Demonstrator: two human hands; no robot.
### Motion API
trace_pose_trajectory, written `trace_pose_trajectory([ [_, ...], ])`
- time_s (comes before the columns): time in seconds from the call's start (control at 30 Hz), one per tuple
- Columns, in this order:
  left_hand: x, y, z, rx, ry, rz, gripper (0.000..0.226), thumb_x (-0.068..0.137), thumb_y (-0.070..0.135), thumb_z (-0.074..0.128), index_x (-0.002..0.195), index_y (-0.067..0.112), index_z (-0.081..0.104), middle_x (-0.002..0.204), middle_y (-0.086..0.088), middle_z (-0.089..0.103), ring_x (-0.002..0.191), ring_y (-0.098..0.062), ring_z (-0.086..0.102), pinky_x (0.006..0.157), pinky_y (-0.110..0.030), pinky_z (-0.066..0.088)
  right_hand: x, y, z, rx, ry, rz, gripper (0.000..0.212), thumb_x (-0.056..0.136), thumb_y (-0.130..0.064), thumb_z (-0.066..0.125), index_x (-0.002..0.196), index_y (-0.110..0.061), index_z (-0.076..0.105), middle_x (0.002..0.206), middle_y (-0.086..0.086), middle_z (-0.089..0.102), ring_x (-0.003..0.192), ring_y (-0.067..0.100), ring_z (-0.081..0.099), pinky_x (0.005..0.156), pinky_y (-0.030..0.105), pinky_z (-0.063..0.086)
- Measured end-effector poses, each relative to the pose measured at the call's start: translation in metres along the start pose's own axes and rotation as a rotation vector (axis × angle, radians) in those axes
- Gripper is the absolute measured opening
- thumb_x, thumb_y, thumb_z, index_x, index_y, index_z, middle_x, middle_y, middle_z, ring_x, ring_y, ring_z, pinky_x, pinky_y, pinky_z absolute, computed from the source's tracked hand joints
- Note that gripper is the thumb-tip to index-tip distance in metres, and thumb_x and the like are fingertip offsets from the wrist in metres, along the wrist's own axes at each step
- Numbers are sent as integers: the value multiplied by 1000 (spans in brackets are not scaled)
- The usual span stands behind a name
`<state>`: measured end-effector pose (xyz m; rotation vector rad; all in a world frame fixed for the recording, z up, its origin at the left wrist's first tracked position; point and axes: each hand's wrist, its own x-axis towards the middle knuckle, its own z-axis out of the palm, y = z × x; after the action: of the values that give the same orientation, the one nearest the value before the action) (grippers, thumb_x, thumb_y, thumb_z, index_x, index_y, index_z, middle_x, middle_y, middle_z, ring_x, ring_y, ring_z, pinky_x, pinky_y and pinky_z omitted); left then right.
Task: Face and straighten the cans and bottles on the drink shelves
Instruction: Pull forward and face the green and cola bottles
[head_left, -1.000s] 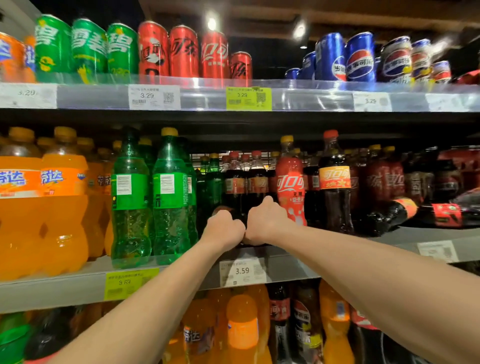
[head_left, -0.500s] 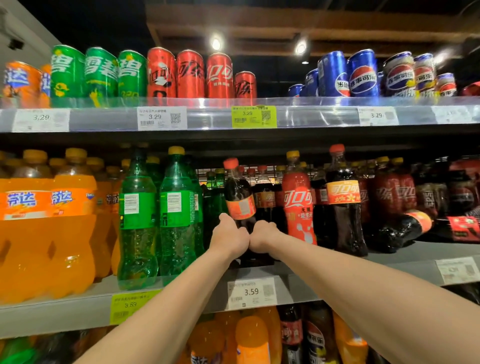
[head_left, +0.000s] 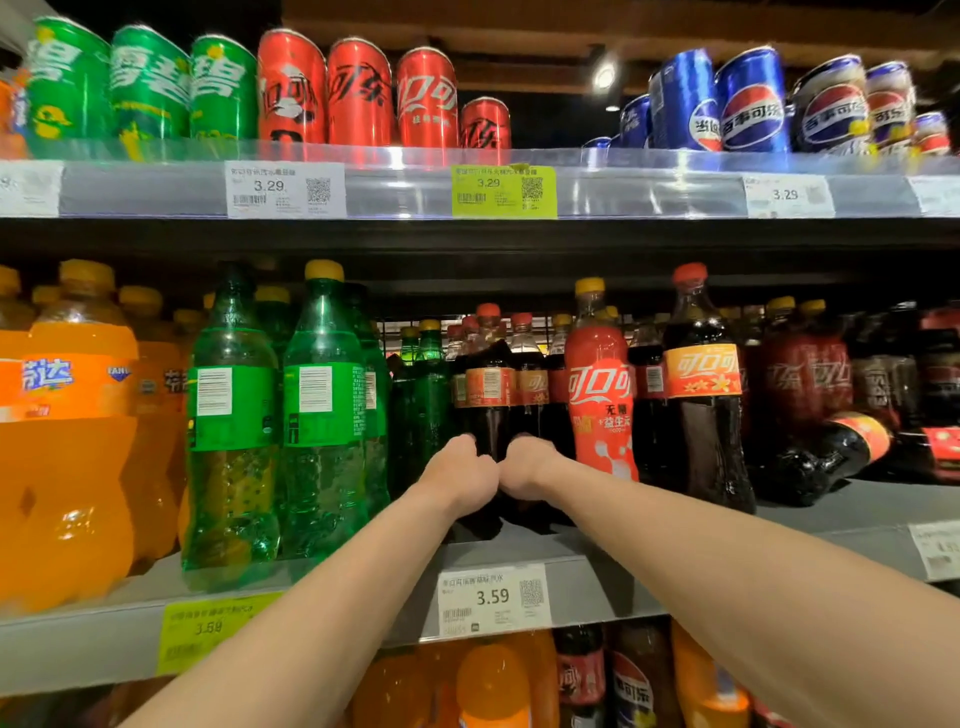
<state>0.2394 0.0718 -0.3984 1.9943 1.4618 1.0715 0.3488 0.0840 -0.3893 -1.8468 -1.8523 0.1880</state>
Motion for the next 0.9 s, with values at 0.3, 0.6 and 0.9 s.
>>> trace_pose_trajectory([
  [0.3, -7, -4, -4, 86, 56, 16, 43, 101, 20, 43, 142, 6, 44, 138, -13, 53, 114, -25, 52, 87, -27, 39, 5, -1, 12, -8, 83, -9, 34, 100, -16, 50, 128, 2, 53, 128, 20, 60, 113, 32, 62, 77, 30, 47],
  [0.6, -17, 1, -7, 84, 173, 50, 20, 97, 23, 50, 110, 9, 52, 108, -8, 58, 90, -20, 53, 70, -30, 40, -10, -2, 7, 64, 133, -18, 26, 100, -18, 53, 119, 0, 57, 117, 17, 62, 92, 28, 60, 76, 33, 52],
  [0.9, -58, 29, -15, 170, 266, 222, 15, 97, 20, 46, 95, 15, 61, 94, 0, 60, 85, -17, 58, 71, -33, 46, -58, -9, -26, 51, 128, -205, 9, 91, 2, 54, 93, -4, 61, 87, 10, 59, 80, 24, 55, 62, 29, 43],
])
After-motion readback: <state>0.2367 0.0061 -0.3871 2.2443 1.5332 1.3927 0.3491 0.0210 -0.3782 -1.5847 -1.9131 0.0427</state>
